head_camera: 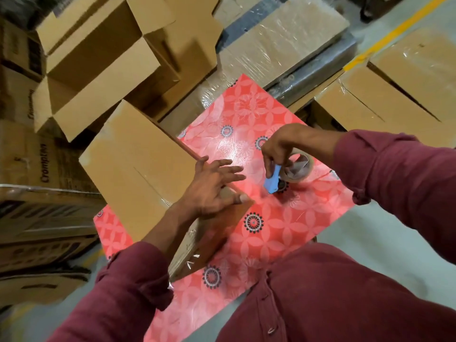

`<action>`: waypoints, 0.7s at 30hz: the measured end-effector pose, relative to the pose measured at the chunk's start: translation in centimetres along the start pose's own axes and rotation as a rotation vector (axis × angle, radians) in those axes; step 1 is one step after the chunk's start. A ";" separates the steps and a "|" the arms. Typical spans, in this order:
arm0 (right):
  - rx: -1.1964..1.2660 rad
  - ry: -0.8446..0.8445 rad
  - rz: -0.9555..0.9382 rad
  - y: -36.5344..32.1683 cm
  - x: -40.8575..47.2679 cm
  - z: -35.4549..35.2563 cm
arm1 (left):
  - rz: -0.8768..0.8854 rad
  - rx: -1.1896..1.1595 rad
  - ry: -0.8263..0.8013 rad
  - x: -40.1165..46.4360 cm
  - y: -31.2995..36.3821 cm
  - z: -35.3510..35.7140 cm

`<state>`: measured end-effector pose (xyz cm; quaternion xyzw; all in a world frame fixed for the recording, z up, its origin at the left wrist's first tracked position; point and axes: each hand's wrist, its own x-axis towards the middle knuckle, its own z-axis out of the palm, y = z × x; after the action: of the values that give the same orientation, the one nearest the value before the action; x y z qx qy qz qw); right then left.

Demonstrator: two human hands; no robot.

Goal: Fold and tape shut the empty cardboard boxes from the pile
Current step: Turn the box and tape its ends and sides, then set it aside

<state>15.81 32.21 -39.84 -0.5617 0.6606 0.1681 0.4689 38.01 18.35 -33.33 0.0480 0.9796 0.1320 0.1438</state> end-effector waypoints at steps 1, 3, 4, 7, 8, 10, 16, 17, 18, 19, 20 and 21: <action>0.035 0.014 -0.008 0.7 0.7 0.2 | -0.008 -0.097 0.090 -0.1 -0.3 0.1; 0.100 0.006 -0.031 1.7 1.7 0.7 | -0.016 -0.166 0.180 -0.4 -0.7 0.3; 0.128 -0.006 -0.041 1.9 2.1 0.8 | -0.026 -0.147 0.159 -0.6 -0.7 0.4; 0.206 -0.023 -0.035 2.5 3.0 0.6 | -0.076 -0.033 0.035 -0.9 -0.2 0.9; 0.210 -0.021 -0.022 2.6 3.0 0.5 | -0.100 -0.001 -0.002 -0.8 0.1 0.9; 0.218 -0.023 -0.020 2.9 3.6 0.4 | -0.145 0.073 -0.075 -0.4 0.6 0.9; 0.255 0.003 0.034 2.3 3.4 0.8 | -0.174 -0.014 -0.034 -0.7 0.6 1.3; 0.268 0.032 0.045 2.3 3.6 1.1 | -0.180 -0.093 0.031 -1.0 0.3 1.4; 0.275 0.074 0.053 2.2 3.6 1.5 | -0.190 -0.170 0.099 -1.3 0.1 1.5; 0.289 0.120 0.059 2.3 3.9 2.0 | -0.196 -0.219 0.146 -1.5 -0.1 1.5; 0.288 0.162 0.069 2.2 3.9 2.4 | -0.194 -0.225 0.159 -1.5 -0.2 1.5; 0.300 0.200 0.084 2.2 3.8 2.8 | -0.184 -0.194 0.144 -1.5 -0.2 1.6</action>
<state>15.31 32.74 -45.02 -0.4713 0.7445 0.0302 0.4719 39.92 18.34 -34.41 -0.0657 0.9703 0.2155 0.0886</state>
